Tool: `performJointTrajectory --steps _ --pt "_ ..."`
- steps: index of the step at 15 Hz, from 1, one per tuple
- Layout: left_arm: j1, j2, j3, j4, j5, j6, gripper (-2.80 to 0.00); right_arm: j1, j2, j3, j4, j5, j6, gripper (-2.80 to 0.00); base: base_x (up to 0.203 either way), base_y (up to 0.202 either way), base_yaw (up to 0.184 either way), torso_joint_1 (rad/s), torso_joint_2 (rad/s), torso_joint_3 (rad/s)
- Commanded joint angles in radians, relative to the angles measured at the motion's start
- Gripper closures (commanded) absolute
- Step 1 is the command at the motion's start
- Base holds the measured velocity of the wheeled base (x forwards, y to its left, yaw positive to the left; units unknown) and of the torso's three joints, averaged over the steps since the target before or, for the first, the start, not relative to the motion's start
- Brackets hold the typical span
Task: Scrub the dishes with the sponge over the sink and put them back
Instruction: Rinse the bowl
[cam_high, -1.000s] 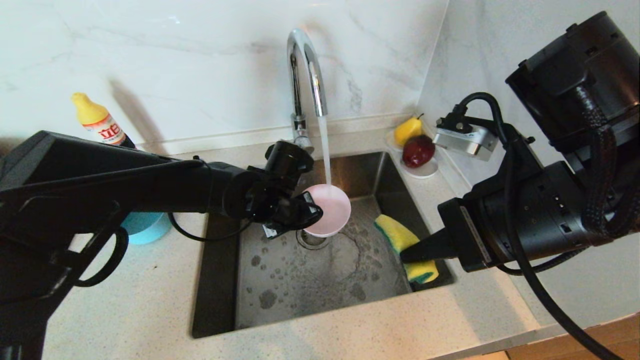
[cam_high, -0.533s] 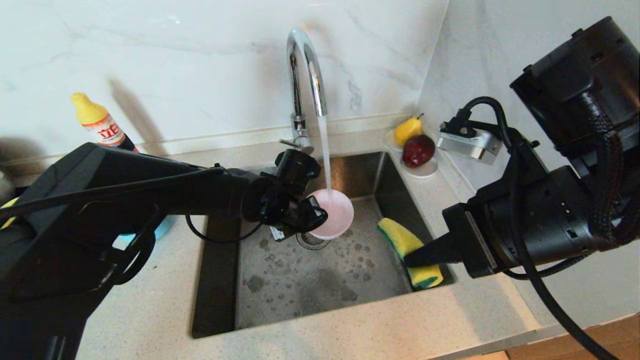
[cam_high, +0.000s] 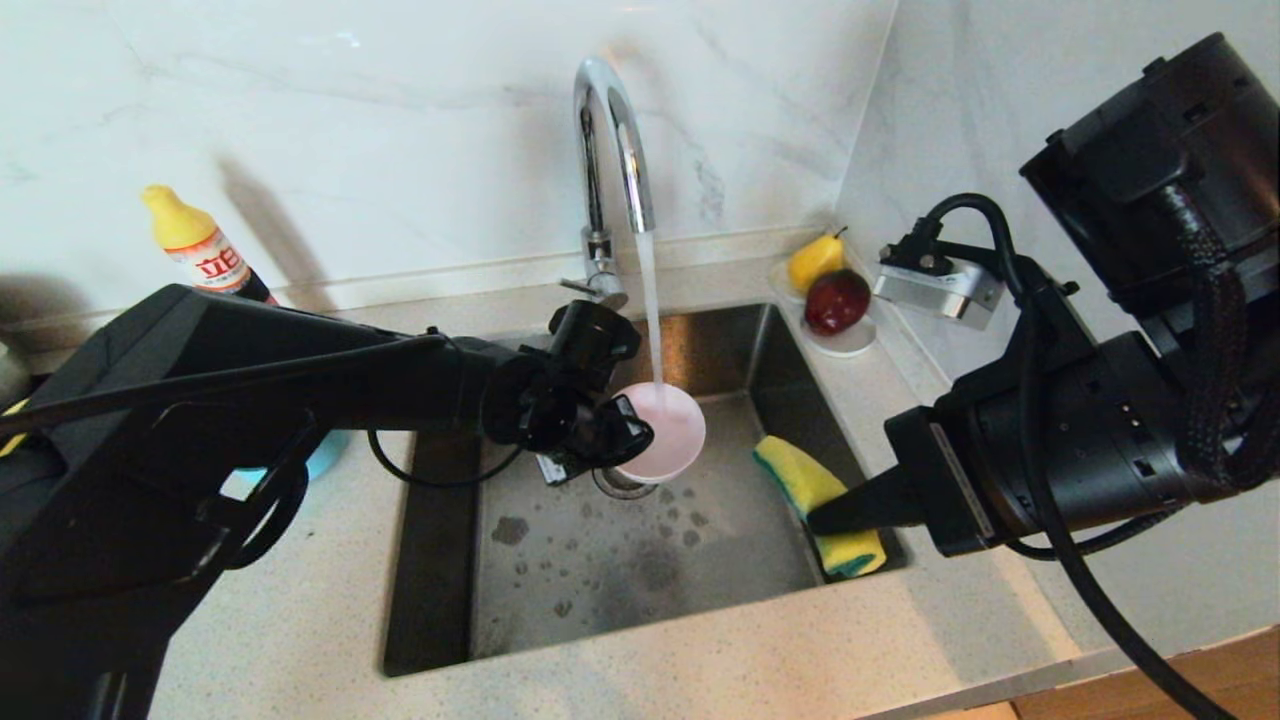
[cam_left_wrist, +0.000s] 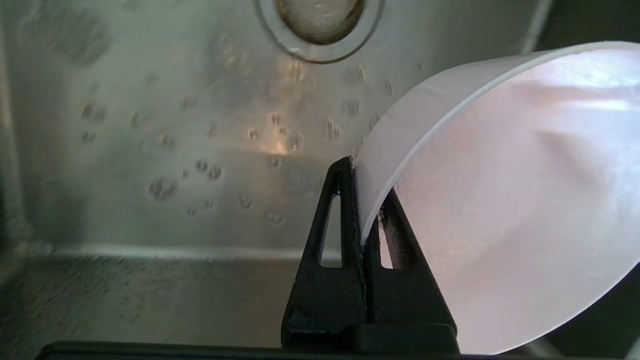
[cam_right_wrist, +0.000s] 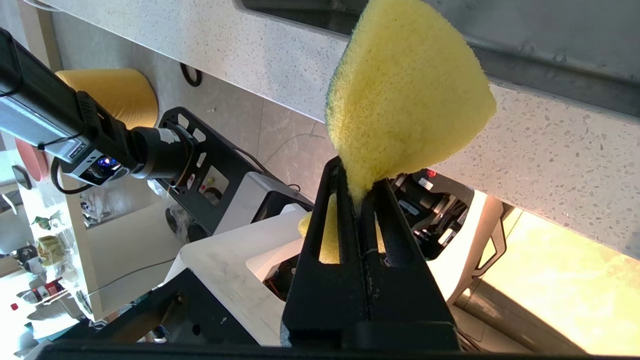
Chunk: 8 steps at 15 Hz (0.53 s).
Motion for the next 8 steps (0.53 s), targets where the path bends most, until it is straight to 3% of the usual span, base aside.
performJointTrajectory --steps 1,8 --pt "0.004 -0.006 0.002 0.008 0.002 -0.005 0.0 0.0 0.001 0.002 0.004 0.001 0.003 0.0 0.0 0.0 0.0 0.0 0.0 0.0" --pt "0.004 -0.023 0.004 0.023 0.001 -0.005 0.0 -0.001 0.008 0.005 0.004 0.0 0.004 0.0 0.0 0.0 0.0 0.0 0.0 0.0"
